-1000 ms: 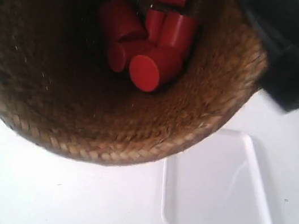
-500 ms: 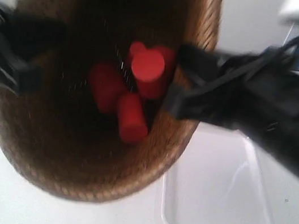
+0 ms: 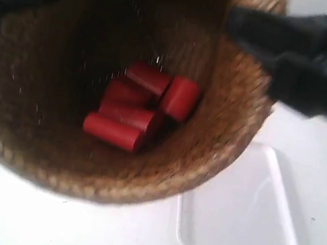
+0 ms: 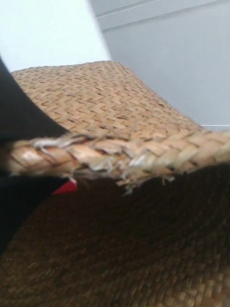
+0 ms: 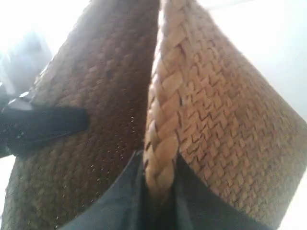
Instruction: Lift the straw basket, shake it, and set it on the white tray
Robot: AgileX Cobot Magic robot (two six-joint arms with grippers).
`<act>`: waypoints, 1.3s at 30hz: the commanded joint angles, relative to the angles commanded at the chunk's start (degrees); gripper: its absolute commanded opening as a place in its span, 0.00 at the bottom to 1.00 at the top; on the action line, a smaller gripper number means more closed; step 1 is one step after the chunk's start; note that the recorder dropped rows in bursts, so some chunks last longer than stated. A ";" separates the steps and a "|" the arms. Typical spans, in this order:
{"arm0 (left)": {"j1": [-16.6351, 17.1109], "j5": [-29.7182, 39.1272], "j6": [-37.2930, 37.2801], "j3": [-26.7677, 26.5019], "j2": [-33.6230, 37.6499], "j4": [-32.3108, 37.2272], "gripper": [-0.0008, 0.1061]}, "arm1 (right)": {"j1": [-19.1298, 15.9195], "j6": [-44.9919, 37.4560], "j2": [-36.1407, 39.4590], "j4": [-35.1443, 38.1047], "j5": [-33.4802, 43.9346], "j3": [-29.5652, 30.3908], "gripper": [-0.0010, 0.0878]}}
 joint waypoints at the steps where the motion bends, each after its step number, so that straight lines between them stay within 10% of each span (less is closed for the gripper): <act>1: 0.11 -1.38 0.11 1.98 2.50 0.00 0.01 | 0.00 -2.06 2.96 0.00 -2.95 2.24 0.01; 9: 0.11 3.80 -1.98 -3.72 -1.40 -1.19 0.01 | 0.10 -0.24 -1.59 2.76 10.91 -2.99 0.01; 16: 0.11 -5.39 -1.18 4.84 4.99 -0.86 0.01 | -0.43 -2.25 7.93 5.12 -8.26 5.54 0.01; 22: -0.13 -3.06 -4.30 -1.38 -2.56 -3.22 0.01 | -0.53 -2.25 0.34 7.68 15.81 -5.81 0.01; 29: 0.64 -7.53 0.02 6.63 2.72 -2.69 0.01 | -0.67 -4.52 9.83 6.99 -5.43 2.52 0.01; 35: 0.60 -5.83 -5.34 -0.25 -4.31 -5.07 0.01 | -0.33 -2.74 1.90 7.44 14.80 -6.04 0.01; 39: 0.74 -4.58 0.69 3.28 -2.84 -4.98 0.01 | -0.69 -4.31 1.94 5.63 4.63 -1.90 0.01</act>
